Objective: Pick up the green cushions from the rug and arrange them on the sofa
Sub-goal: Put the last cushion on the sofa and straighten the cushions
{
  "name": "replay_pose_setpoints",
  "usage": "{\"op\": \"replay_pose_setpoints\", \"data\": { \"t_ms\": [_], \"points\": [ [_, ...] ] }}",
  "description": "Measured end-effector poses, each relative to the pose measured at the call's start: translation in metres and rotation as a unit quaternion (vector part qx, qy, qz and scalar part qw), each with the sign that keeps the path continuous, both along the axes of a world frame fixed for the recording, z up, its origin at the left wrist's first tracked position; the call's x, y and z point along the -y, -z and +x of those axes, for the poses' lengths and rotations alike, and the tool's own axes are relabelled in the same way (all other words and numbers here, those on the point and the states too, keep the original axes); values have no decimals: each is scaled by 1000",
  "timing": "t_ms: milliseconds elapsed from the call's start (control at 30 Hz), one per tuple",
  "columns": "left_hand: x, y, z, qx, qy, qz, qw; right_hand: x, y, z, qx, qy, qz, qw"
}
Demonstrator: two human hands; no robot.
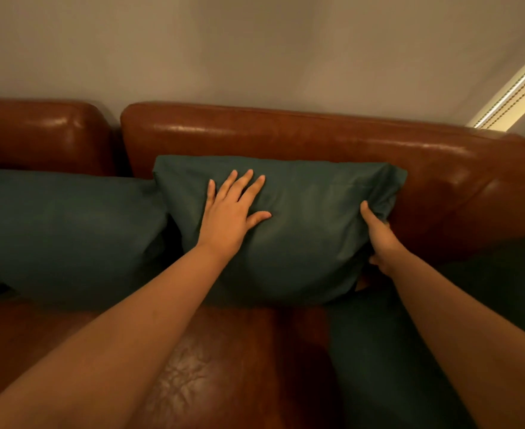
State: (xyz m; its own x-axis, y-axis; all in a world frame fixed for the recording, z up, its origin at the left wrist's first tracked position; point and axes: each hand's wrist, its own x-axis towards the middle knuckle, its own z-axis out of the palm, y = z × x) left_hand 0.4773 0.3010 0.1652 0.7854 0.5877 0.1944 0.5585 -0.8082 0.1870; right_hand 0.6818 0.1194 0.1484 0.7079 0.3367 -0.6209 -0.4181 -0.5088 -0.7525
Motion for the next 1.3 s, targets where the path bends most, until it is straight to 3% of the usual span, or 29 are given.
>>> {"op": "replay_pose_setpoints", "data": {
  "t_ms": [67, 167, 267, 333, 533, 733, 867, 1033, 1133, 1300],
  "points": [
    [-7, 2, 2, -5, -23, 2, 1000, -5, -11, 0, 275, 26, -34, 960],
    [-12, 4, -10, 2, -105, 41, 994, -17, -30, -24, 573, -35, -24, 818],
    [-14, 7, -26, 20, -149, 44, 988, -32, -25, -48, 672, -271, -51, 687],
    [-12, 10, -28, 25, -148, 38, 988, -34, -15, -49, 661, -386, -92, 637],
    [-7, 12, -1, 56, -157, 25, 986, -41, -5, -15, 648, -404, -159, 625],
    [-5, 18, 2, 33, -160, -4, 987, -49, -7, -16, 603, -434, -193, 640],
    [-14, 4, -17, 23, -106, -40, 993, -41, -27, -18, 607, -441, -185, 635],
    [-45, -4, -69, -131, 48, 13, 990, -25, -51, 7, 580, -498, -252, 593],
    [-52, 3, -70, -160, 48, 10, 986, -16, -53, 18, 545, -521, -297, 587],
    [-38, 18, -42, -134, -1, 22, 991, -22, -50, 31, 540, -515, -309, 590]
  ]
}}
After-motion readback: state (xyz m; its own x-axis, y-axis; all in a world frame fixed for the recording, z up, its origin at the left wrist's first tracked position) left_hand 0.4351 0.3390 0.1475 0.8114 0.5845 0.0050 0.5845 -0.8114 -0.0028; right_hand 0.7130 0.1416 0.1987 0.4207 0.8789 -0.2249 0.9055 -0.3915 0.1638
